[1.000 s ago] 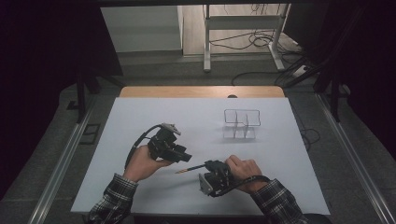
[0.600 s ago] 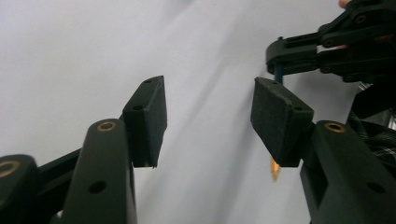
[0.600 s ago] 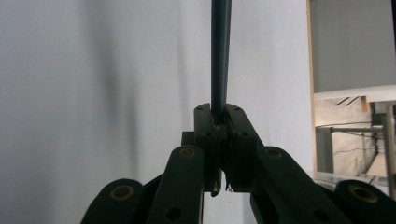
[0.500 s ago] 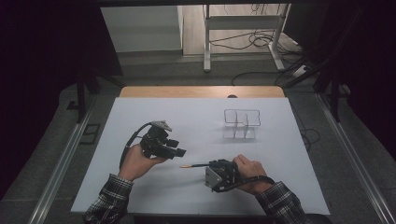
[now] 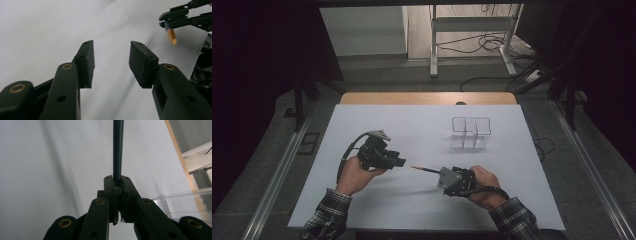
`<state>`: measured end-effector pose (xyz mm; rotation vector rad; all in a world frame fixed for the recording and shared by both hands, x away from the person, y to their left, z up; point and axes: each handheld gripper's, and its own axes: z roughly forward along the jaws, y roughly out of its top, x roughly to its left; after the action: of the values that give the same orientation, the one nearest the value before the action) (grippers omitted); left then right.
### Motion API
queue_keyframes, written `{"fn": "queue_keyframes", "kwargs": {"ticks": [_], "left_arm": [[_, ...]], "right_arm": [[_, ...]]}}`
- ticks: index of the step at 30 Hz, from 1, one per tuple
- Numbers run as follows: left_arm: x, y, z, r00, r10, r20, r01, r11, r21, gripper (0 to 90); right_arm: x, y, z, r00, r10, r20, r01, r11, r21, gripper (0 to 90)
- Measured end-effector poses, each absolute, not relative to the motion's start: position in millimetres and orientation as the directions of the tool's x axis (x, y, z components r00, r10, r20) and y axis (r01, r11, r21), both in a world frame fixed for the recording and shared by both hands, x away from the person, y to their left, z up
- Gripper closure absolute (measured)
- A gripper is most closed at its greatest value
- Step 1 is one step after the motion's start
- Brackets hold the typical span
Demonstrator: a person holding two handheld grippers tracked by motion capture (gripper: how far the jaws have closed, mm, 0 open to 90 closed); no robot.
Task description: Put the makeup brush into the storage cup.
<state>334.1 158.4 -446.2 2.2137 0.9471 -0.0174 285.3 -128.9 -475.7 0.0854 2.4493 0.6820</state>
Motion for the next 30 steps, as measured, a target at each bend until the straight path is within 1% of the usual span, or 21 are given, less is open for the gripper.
{"fn": "queue_keyframes", "kwargs": {"ticks": [5, 10, 17, 23, 30], "left_arm": [[332.1, 160.1, -446.4, 0.73, 0.617, -0.294, 0.633, -0.446, 0.633, 56.7], [329.1, 155.8, -445.2, 0.743, 0.603, -0.291, 0.619, -0.452, 0.643, 57.2], [326.7, 151.9, -444.8, 0.754, 0.58, -0.308, 0.609, -0.442, 0.659, 58.1], [324.3, 145.6, -445.6, 0.773, 0.56, -0.299, 0.587, -0.452, 0.671, 58.1], [322.3, 135.9, -450.3, 0.779, 0.528, -0.337, 0.582, -0.413, 0.7, 61.5]], "right_arm": [[291.0, -135.4, -470.2, -0.852, 0.286, -0.439, -0.01, 0.828, 0.561, 84.5], [295.6, -140.2, -468.2, -0.873, 0.341, -0.349, 0.057, 0.782, 0.621, 84.5], [300.3, -144.8, -466.6, -0.883, 0.388, -0.265, 0.119, 0.731, 0.672, 84.5], [303.6, -146.2, -467.1, -0.886, 0.417, -0.202, 0.164, 0.69, 0.705, 84.4], [305.5, -146.7, -467.8, -0.881, 0.458, -0.118, 0.23, 0.632, 0.74, 84.5]]}}
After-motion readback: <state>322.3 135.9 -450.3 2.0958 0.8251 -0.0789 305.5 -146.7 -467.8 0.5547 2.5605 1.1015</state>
